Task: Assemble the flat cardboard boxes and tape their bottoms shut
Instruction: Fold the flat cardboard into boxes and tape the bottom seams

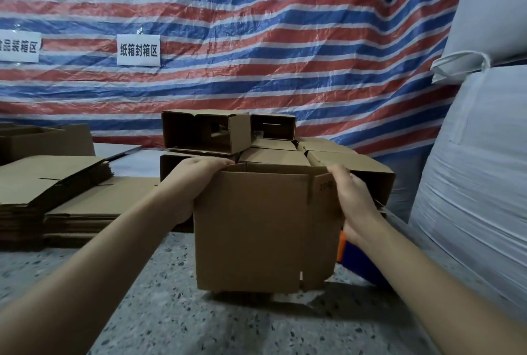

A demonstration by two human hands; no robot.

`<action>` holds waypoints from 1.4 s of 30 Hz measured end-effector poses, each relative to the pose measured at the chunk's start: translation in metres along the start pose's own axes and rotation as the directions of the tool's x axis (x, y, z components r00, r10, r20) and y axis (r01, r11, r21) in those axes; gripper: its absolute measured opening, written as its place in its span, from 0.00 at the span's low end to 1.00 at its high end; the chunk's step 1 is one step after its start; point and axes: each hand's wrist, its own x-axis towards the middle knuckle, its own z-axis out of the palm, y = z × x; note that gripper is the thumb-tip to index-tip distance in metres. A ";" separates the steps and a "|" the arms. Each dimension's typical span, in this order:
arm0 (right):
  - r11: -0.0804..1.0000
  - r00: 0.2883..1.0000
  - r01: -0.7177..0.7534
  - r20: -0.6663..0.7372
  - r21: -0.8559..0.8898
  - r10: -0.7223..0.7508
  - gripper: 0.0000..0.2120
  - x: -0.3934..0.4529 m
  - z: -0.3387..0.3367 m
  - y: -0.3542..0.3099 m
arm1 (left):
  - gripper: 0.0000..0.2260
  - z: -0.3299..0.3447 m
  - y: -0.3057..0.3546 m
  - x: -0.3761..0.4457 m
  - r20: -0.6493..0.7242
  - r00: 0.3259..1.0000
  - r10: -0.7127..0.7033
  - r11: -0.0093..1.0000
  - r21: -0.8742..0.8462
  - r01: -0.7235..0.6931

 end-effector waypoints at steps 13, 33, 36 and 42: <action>0.997 0.966 0.024 0.256 0.072 -0.042 0.27 -0.001 -0.005 0.022 | 0.14 0.026 -0.021 -0.024 0.112 0.994 0.000 0.934 -0.356 0.041; 0.930 0.947 -0.165 0.317 0.330 0.056 0.33 -0.010 -0.015 0.055 | 0.23 0.047 -0.043 -0.023 0.023 0.998 0.062 0.858 -0.512 -0.041; 0.956 0.945 -0.173 0.314 0.235 0.094 0.30 -0.004 -0.019 0.046 | 0.19 0.044 -0.050 -0.020 0.030 0.999 0.041 0.881 -0.472 -0.021; 0.919 0.950 -0.215 0.290 0.330 0.118 0.34 0.001 -0.018 0.044 | 0.19 0.050 -0.052 -0.015 0.007 1.000 -0.018 0.863 -0.505 0.019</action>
